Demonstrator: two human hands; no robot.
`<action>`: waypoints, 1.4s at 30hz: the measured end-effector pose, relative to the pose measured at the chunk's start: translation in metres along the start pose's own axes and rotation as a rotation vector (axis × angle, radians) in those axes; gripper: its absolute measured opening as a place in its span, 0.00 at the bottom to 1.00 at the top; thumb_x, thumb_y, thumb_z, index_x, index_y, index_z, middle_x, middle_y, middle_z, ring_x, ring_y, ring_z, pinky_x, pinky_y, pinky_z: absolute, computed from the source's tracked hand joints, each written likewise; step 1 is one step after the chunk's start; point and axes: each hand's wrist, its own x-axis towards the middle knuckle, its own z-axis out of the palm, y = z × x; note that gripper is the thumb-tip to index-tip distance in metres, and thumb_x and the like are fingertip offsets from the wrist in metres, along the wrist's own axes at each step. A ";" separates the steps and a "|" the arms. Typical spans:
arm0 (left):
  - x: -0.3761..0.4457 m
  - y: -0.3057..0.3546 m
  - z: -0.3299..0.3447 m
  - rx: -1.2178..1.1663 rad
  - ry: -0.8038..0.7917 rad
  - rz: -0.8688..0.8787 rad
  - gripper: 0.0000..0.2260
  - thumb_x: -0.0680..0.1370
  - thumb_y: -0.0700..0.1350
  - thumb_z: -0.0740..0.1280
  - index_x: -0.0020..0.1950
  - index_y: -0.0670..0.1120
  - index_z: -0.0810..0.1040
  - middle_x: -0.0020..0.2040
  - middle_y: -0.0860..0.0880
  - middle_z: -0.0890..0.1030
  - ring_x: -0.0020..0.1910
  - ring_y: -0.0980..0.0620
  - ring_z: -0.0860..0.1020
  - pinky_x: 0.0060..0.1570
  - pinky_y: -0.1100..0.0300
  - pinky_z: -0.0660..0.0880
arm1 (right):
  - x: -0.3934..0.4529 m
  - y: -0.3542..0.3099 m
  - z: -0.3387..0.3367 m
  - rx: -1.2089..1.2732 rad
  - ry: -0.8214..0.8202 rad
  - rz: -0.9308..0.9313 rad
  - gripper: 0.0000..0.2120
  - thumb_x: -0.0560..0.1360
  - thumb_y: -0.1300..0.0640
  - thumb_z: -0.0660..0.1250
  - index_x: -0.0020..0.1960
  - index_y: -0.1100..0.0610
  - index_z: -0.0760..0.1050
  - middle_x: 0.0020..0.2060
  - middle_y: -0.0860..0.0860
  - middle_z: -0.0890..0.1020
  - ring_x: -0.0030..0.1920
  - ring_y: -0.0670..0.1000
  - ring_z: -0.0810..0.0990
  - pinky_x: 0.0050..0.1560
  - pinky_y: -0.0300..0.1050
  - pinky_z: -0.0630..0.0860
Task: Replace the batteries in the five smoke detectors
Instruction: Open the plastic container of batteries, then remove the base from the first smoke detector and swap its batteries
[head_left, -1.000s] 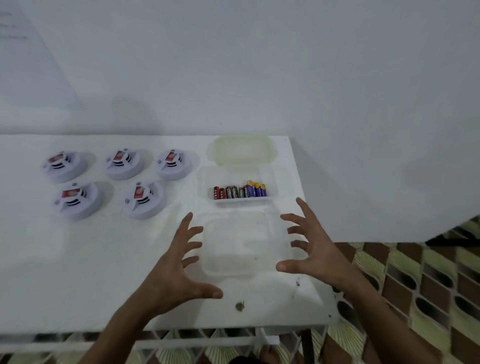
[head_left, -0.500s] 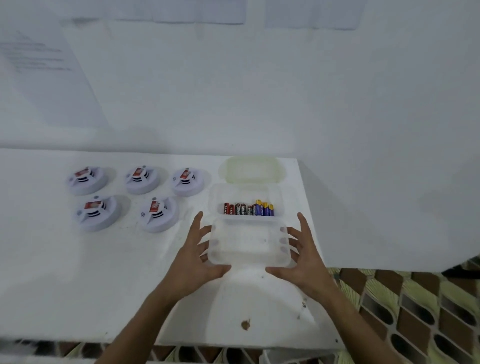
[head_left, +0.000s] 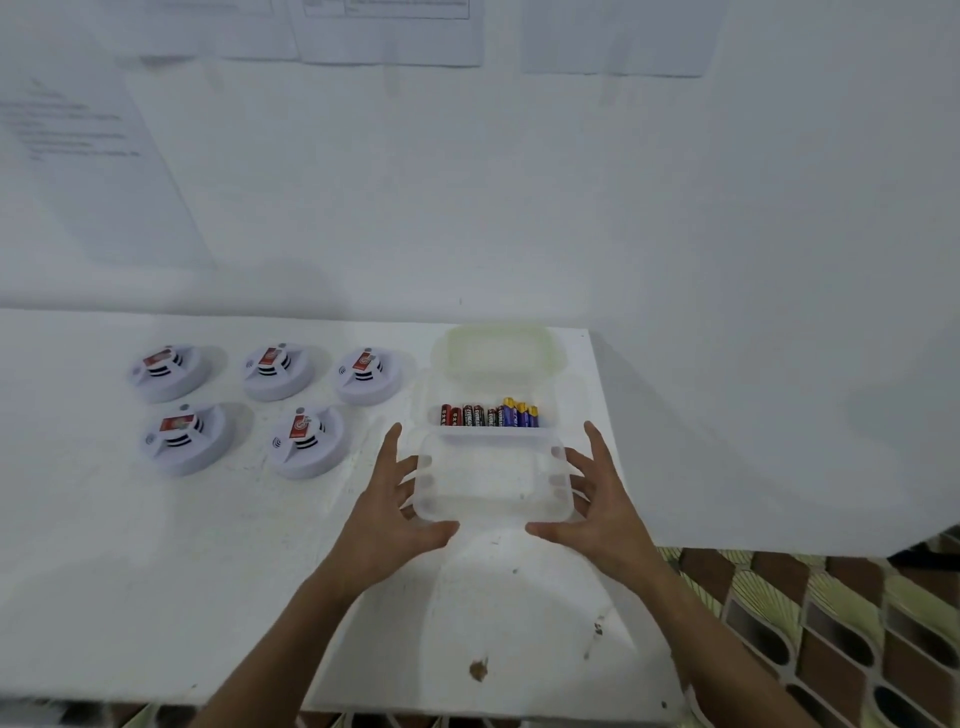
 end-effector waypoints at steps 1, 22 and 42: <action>0.000 0.001 0.000 0.012 -0.010 -0.004 0.55 0.64 0.44 0.81 0.76 0.61 0.44 0.68 0.60 0.68 0.64 0.57 0.72 0.51 0.68 0.75 | 0.000 -0.001 -0.001 -0.013 -0.012 0.005 0.58 0.61 0.63 0.83 0.74 0.36 0.47 0.67 0.39 0.69 0.63 0.41 0.74 0.52 0.28 0.75; 0.016 0.000 -0.185 0.459 0.149 0.033 0.45 0.68 0.49 0.78 0.77 0.52 0.55 0.66 0.50 0.72 0.59 0.50 0.75 0.56 0.55 0.76 | 0.075 -0.111 0.164 -0.298 -0.260 -0.199 0.50 0.67 0.53 0.79 0.79 0.45 0.51 0.65 0.45 0.73 0.62 0.47 0.73 0.62 0.39 0.73; 0.038 -0.040 -0.207 0.234 -0.077 0.067 0.36 0.68 0.37 0.77 0.70 0.51 0.64 0.53 0.56 0.77 0.42 0.58 0.77 0.39 0.67 0.77 | 0.118 -0.063 0.245 -0.405 -0.034 -0.017 0.43 0.47 0.41 0.83 0.59 0.51 0.76 0.54 0.46 0.79 0.57 0.50 0.77 0.59 0.50 0.76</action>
